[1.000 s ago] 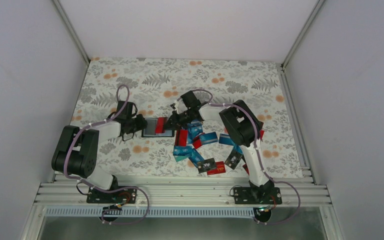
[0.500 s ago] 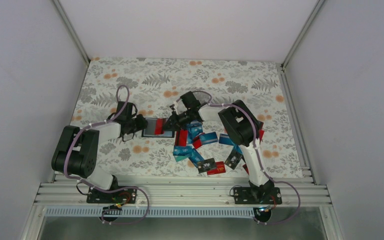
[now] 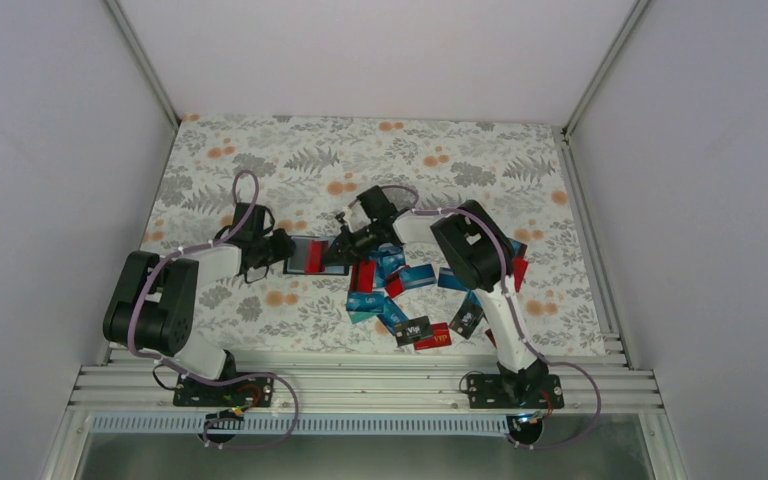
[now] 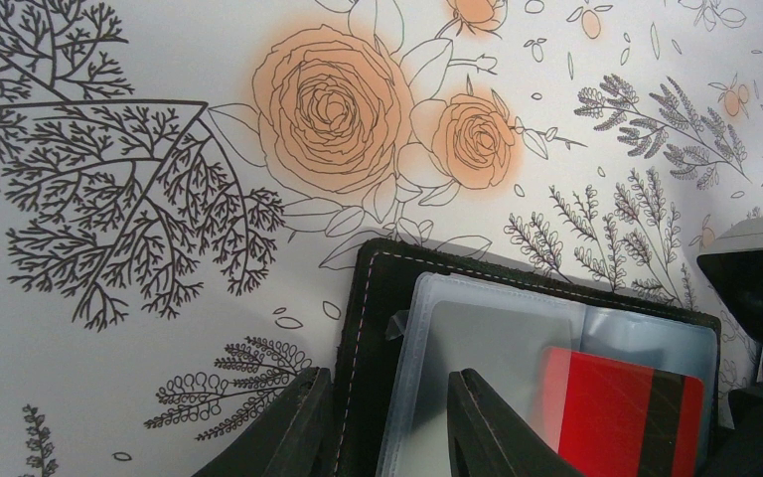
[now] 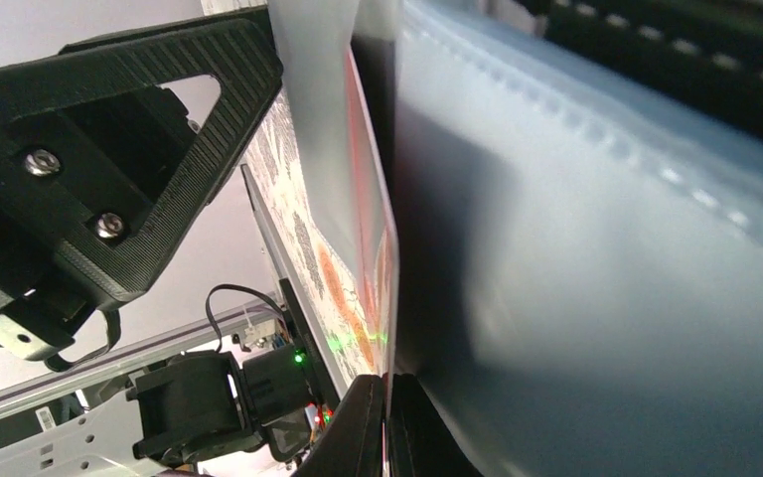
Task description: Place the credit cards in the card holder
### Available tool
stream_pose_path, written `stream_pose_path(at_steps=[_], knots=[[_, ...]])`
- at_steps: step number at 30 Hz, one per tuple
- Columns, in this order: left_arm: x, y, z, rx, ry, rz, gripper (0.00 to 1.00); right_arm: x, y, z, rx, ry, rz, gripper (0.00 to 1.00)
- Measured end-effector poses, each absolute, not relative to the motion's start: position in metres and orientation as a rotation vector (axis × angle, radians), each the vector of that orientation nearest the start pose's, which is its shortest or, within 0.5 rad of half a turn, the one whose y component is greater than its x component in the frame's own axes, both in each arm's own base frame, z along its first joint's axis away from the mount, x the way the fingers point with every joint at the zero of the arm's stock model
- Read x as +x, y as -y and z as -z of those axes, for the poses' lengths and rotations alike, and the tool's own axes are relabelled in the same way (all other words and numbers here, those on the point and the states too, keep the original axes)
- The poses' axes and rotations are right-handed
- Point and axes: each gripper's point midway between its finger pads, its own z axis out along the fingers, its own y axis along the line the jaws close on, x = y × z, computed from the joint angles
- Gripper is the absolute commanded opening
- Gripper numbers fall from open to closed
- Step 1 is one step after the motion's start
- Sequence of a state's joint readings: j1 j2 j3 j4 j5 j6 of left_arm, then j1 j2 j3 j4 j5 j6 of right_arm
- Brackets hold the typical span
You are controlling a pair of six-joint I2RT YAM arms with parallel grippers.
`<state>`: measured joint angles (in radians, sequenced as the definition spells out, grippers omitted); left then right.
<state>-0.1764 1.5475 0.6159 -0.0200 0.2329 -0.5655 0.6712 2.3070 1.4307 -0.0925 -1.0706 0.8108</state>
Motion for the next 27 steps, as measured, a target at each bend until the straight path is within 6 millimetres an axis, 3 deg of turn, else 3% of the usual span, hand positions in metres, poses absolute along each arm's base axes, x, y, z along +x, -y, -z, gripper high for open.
stream_pose_path(at_steps=[27], knots=[[0.336, 0.100, -0.020, -0.405, -2.552, 0.596, 0.30, 0.303, -0.447, -0.032, -0.408, -2.849, -1.871, 0.04]])
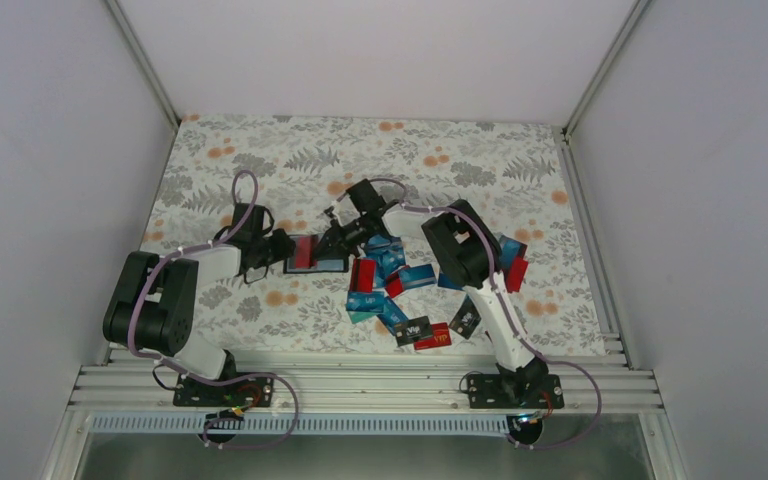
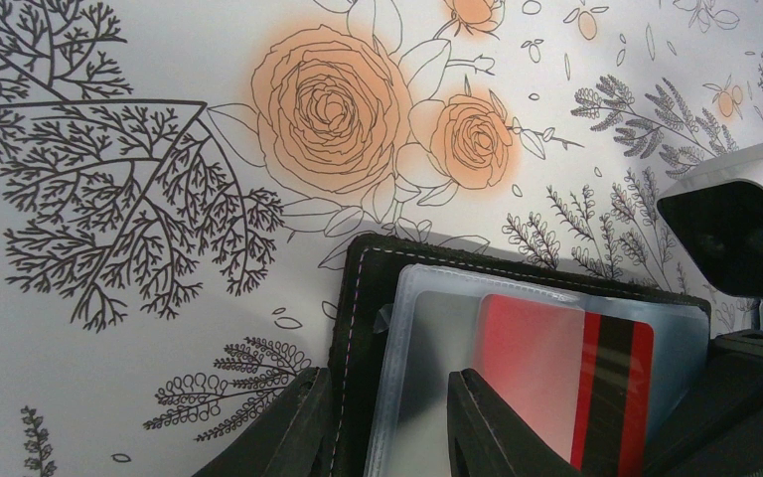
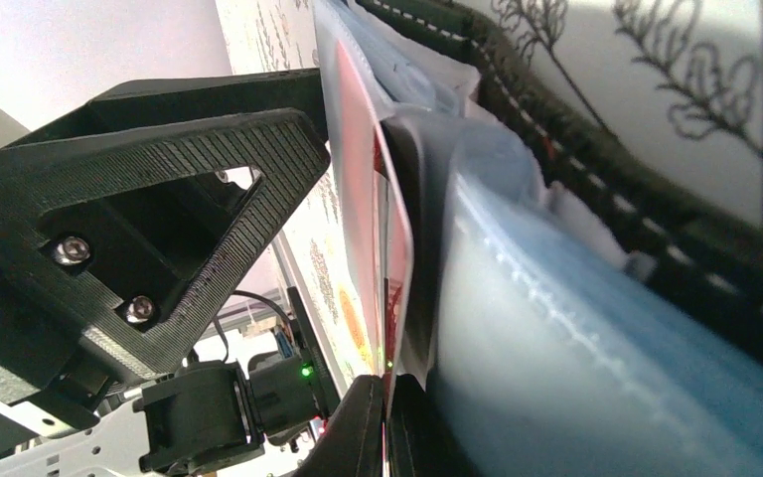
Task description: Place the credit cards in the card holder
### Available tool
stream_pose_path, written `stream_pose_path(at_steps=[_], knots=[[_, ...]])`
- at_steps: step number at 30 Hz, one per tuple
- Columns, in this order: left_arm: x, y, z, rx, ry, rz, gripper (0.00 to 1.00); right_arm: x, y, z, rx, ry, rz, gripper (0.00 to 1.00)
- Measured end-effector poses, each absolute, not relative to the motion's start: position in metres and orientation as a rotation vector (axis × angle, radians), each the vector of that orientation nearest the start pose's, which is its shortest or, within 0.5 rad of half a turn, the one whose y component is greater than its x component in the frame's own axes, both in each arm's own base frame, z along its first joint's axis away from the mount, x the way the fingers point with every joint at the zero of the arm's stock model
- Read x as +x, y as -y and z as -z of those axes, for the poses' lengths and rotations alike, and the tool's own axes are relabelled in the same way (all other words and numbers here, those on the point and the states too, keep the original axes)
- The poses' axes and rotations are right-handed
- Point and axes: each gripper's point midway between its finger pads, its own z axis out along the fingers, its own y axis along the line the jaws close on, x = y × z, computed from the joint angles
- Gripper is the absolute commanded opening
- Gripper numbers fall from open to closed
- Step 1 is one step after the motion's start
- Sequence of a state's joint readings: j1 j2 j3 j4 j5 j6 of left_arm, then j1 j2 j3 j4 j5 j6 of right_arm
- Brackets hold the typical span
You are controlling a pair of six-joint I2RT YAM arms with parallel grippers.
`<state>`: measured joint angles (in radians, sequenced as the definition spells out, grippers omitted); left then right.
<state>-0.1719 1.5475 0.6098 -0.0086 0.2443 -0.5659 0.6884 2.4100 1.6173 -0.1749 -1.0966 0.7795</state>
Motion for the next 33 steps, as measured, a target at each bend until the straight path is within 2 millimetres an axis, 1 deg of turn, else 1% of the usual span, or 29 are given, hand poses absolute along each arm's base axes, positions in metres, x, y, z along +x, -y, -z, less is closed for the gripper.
stream_pose_path(at_steps=[16, 21, 23, 26, 30, 31, 33], knots=[[0.336, 0.100, -0.020, -0.405, -2.552, 0.598, 0.30, 0.302, -0.451, -0.033, -0.509, -2.856, -1.821, 0.04], [0.336, 0.100, -0.020, -0.405, -2.553, 0.599, 0.30, 0.302, -0.462, -0.035, -0.574, -2.847, -1.798, 0.04], [0.335, 0.100, -0.020, -0.405, -2.554, 0.599, 0.30, 0.301, -0.464, -0.034, -0.590, -2.845, -1.790, 0.09], [0.335, 0.100, -0.020, -0.406, -2.555, 0.599, 0.30, 0.300, -0.463, -0.032, -0.605, -2.848, -1.776, 0.16], [0.335, 0.100, -0.020, -0.406, -2.555, 0.599, 0.30, 0.298, -0.462, -0.031, -0.624, -2.851, -1.761, 0.33], [0.335, 0.100, -0.020, -0.406, -2.555, 0.598, 0.30, 0.298, -0.462, -0.032, -0.630, -2.847, -1.759, 0.38], [0.335, 0.100, -0.020, -0.406, -2.556, 0.597, 0.30, 0.298, -0.462, -0.035, -0.652, -2.834, -1.755, 0.44]])
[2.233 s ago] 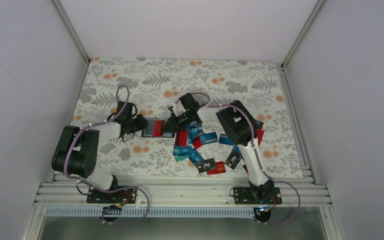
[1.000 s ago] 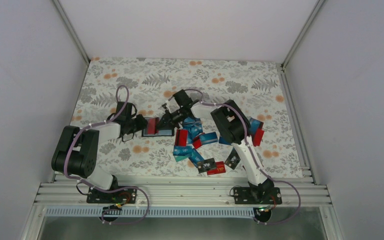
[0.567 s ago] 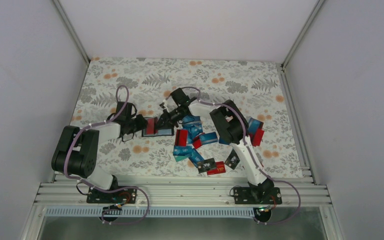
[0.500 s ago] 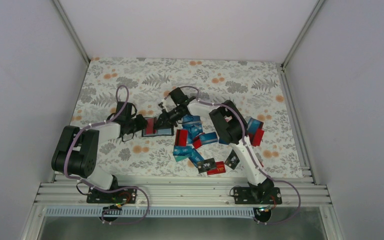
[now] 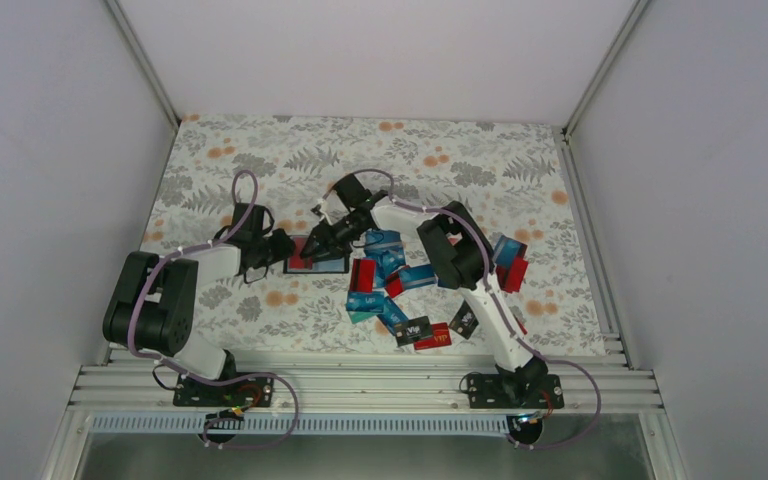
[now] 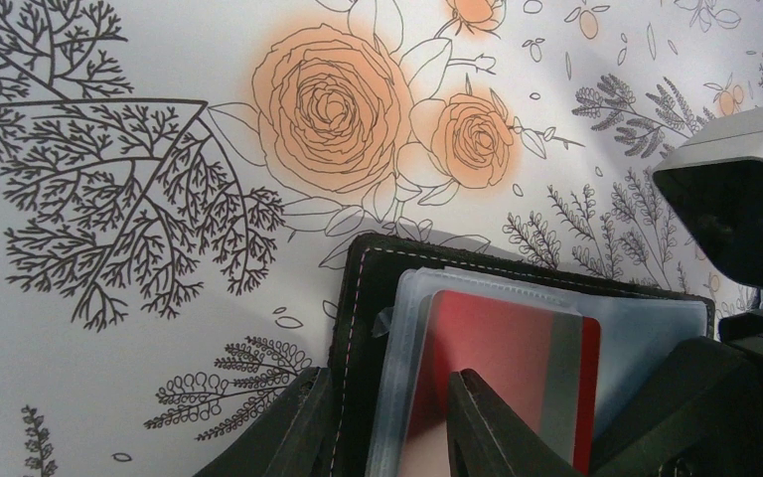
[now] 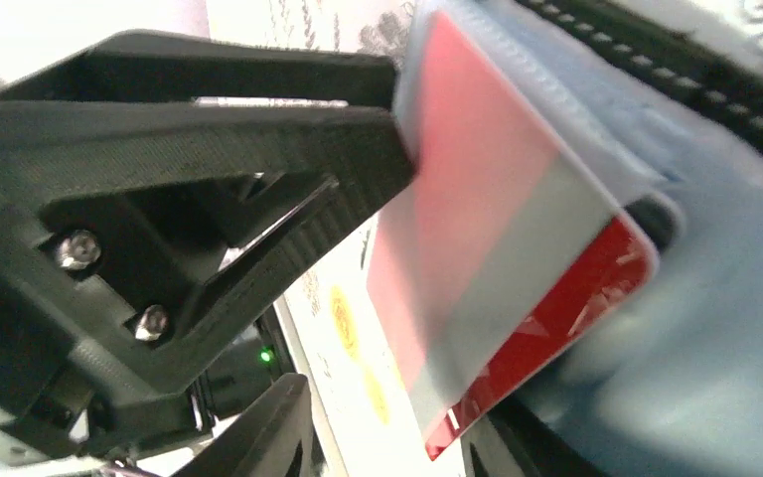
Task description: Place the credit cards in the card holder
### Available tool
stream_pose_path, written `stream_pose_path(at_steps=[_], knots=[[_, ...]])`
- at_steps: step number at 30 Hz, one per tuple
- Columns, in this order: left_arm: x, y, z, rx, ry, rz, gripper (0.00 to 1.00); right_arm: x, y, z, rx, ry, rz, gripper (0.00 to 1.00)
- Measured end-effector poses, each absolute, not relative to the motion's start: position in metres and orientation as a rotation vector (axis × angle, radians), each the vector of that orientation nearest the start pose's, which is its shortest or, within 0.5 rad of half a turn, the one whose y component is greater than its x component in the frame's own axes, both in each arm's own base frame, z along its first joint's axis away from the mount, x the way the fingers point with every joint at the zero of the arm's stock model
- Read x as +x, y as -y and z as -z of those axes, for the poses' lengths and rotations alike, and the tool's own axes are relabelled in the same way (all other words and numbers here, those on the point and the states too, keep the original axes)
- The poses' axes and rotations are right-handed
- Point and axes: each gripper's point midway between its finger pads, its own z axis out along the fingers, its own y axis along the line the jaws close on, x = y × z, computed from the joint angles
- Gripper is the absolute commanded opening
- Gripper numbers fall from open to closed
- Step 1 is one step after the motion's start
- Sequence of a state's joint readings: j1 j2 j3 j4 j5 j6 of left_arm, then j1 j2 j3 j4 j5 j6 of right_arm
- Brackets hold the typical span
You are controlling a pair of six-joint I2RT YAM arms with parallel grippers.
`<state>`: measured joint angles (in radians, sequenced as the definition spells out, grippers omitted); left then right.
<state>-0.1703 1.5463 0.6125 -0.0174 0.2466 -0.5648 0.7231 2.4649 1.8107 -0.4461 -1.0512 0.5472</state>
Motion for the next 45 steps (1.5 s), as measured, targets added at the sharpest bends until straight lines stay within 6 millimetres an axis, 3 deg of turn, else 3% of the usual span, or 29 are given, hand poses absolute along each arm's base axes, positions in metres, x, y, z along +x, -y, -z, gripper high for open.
stream_pose_path(at_steps=[9, 19, 27, 34, 45], knots=[[0.328, 0.100, -0.021, -0.409, -2.592, 0.583, 0.30, 0.296, -0.457, -0.049, -0.706, -2.810, -1.689, 0.72], [0.322, 0.097, -0.020, -0.419, -2.618, 0.552, 0.31, 0.297, -0.450, -0.055, -0.727, -2.815, -1.592, 0.89], [0.315, 0.087, -0.020, -0.443, -2.651, 0.465, 0.32, 0.300, -0.443, -0.060, -0.738, -2.824, -1.478, 0.99], [0.303, 0.077, -0.024, -0.462, -2.679, 0.394, 0.37, 0.305, -0.431, -0.069, -0.735, -2.825, -1.319, 1.00], [0.310, 0.071, -0.079, -0.409, -2.543, 0.376, 0.52, 0.311, -0.388, -0.133, -0.685, -2.721, -1.070, 1.00]])
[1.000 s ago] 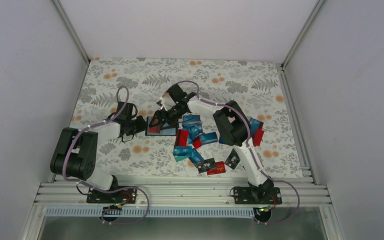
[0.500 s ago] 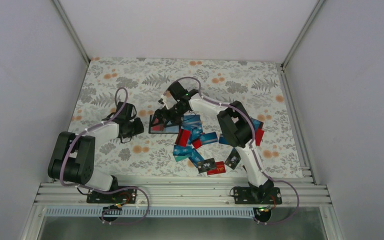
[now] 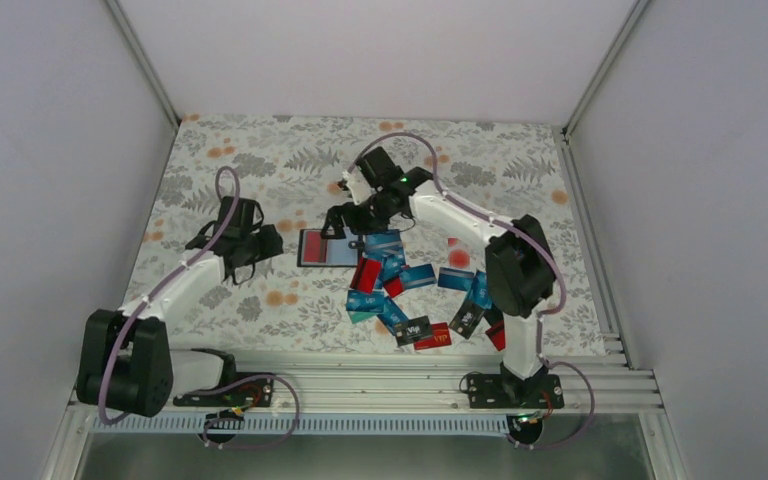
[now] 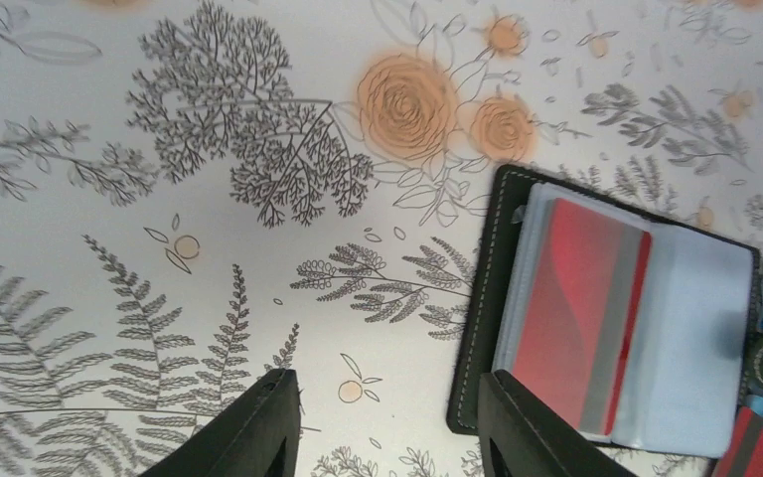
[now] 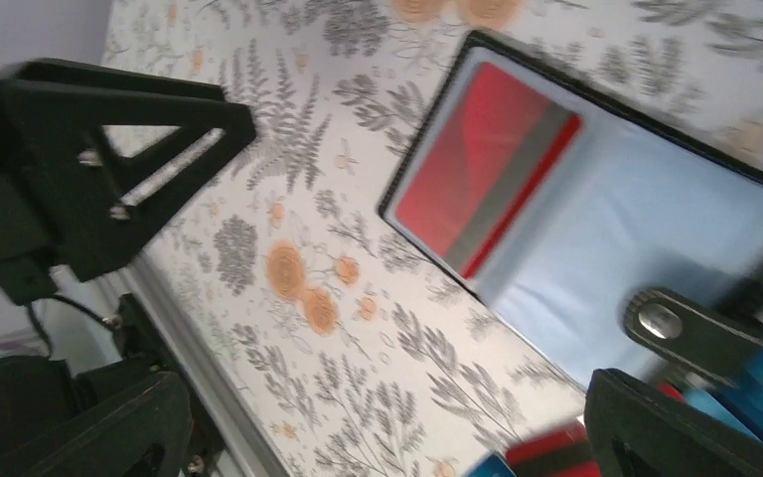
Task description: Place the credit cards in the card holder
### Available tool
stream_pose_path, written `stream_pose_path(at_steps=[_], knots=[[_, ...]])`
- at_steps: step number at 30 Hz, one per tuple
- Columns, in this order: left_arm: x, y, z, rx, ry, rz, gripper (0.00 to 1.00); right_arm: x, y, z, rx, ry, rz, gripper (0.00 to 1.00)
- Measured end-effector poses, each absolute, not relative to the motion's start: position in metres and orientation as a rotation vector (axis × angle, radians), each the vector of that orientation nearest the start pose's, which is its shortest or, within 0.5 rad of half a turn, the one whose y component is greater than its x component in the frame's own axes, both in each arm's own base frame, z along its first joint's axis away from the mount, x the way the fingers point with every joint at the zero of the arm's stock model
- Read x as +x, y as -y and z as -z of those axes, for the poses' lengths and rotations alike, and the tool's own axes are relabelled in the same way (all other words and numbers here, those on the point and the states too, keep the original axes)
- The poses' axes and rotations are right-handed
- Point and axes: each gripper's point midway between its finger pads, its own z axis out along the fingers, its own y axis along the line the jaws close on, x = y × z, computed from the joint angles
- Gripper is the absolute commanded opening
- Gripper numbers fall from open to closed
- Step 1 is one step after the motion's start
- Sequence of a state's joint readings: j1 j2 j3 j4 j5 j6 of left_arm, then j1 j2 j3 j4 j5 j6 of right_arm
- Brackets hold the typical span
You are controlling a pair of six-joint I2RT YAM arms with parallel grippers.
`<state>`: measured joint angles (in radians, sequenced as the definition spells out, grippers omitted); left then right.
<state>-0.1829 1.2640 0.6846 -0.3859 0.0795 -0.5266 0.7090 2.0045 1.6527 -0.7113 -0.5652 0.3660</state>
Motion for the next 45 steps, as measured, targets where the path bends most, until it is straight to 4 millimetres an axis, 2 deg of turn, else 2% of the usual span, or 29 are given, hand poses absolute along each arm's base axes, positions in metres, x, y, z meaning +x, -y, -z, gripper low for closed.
stream_pose_path(at_steps=[4, 7, 11, 16, 21, 24, 28, 38, 43, 45], knots=[[0.308, 0.083, -0.099, -0.314, -2.506, 0.394, 0.57, 0.306, -0.355, -0.134, -0.593, -2.748, -0.940, 1.00], [0.303, 0.108, -0.113, -0.183, -2.489, 0.432, 0.59, 0.294, -0.327, -0.122, -0.509, -2.799, -0.836, 1.00], [0.288, 0.154, -0.122, 0.028, -2.488, 0.508, 0.62, 0.277, -0.286, -0.103, -0.376, -2.864, -0.695, 0.99], [0.272, 0.203, -0.117, 0.232, -2.518, 0.564, 0.74, 0.269, -0.236, -0.088, -0.175, -2.900, -0.563, 0.99], [0.267, 0.247, -0.093, 0.402, -2.592, 0.516, 0.83, 0.269, -0.199, -0.089, 0.000, -2.872, -0.514, 1.00], [0.263, 0.267, -0.073, 0.480, -2.646, 0.457, 0.87, 0.273, -0.184, -0.095, 0.070, -2.837, -0.508, 1.00], [0.257, 0.280, -0.048, 0.546, -2.711, 0.396, 0.90, 0.279, -0.168, -0.103, 0.141, -2.790, -0.517, 1.00], [0.259, 0.291, -0.028, 0.591, -2.759, 0.296, 0.91, 0.282, -0.153, -0.092, 0.176, -2.796, -0.564, 1.00], [0.262, 0.293, -0.018, 0.600, -2.763, 0.221, 0.85, 0.287, -0.151, -0.090, 0.166, -2.791, -0.590, 1.00], [0.264, 0.293, -0.017, 0.599, -2.757, 0.196, 0.77, 0.289, -0.150, -0.090, 0.164, -2.788, -0.594, 1.00]])
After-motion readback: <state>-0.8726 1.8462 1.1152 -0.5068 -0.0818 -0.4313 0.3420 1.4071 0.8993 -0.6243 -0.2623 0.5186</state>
